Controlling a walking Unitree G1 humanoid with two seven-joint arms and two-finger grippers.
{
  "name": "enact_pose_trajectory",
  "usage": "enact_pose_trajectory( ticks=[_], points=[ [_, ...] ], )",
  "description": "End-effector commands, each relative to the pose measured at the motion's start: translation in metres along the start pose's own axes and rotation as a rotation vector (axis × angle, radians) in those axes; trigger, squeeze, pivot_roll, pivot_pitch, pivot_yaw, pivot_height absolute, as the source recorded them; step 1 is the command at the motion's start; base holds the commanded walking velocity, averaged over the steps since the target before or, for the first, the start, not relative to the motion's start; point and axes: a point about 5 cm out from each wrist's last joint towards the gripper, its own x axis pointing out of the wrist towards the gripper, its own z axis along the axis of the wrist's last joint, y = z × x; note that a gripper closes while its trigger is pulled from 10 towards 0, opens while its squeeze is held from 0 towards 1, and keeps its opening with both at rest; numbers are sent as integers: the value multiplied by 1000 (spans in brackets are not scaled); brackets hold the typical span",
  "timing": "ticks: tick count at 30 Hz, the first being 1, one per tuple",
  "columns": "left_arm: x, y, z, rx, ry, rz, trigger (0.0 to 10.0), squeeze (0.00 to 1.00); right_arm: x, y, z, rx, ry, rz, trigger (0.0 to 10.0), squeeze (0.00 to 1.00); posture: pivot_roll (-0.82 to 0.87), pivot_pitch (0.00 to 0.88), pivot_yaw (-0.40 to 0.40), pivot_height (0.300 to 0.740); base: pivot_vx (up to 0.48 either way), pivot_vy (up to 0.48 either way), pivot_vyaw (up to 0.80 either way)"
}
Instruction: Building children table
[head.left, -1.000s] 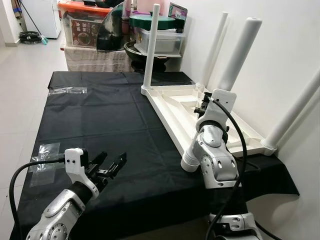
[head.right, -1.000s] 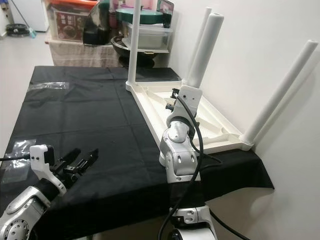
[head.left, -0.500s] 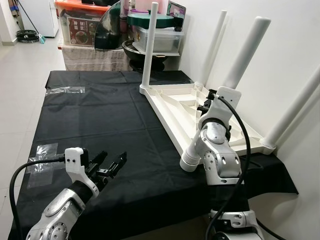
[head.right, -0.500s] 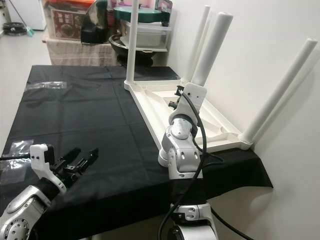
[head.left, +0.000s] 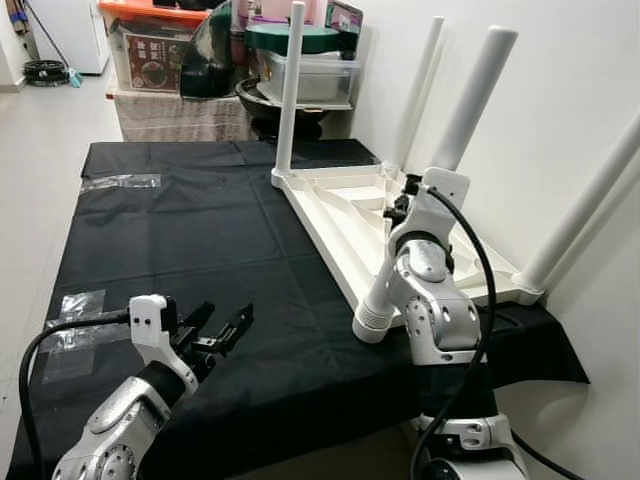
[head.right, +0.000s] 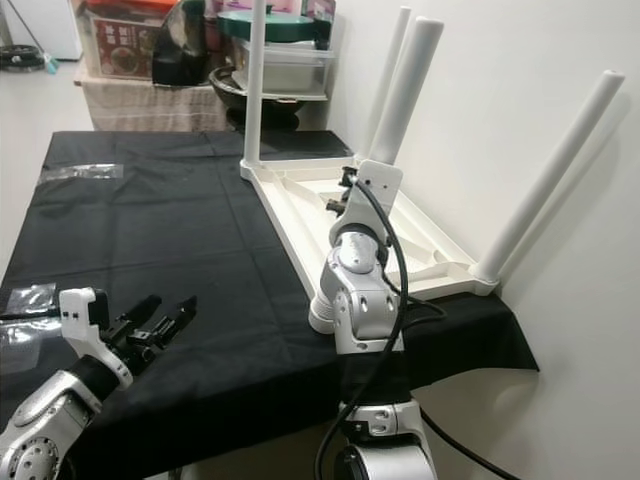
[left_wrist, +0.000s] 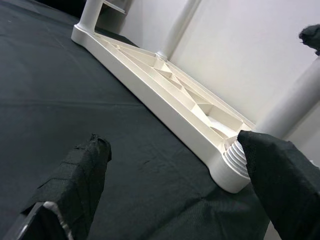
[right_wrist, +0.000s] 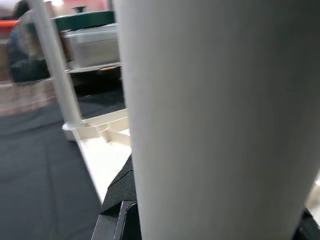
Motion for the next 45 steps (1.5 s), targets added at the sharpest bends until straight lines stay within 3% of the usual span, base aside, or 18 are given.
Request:
enact_pose_trajectory(
  ticks=[1,21,45],
  points=[
    [2,-1,-5,-7,14,-5,10000,0,-1,-3,-48,-33,227,27,10000,0,13,0,-125,740,0,0,0],
    [2,1,-3,-2,17,-8,10000,0,-1,-6,-25,-30,101,71,10000,0,12,0,-114,740,0,0,0],
    [2,1,-2,1,20,-10,10000,0,-2,-4,-11,-18,56,87,10000,0,13,0,-111,740,0,0,0]
  ],
)
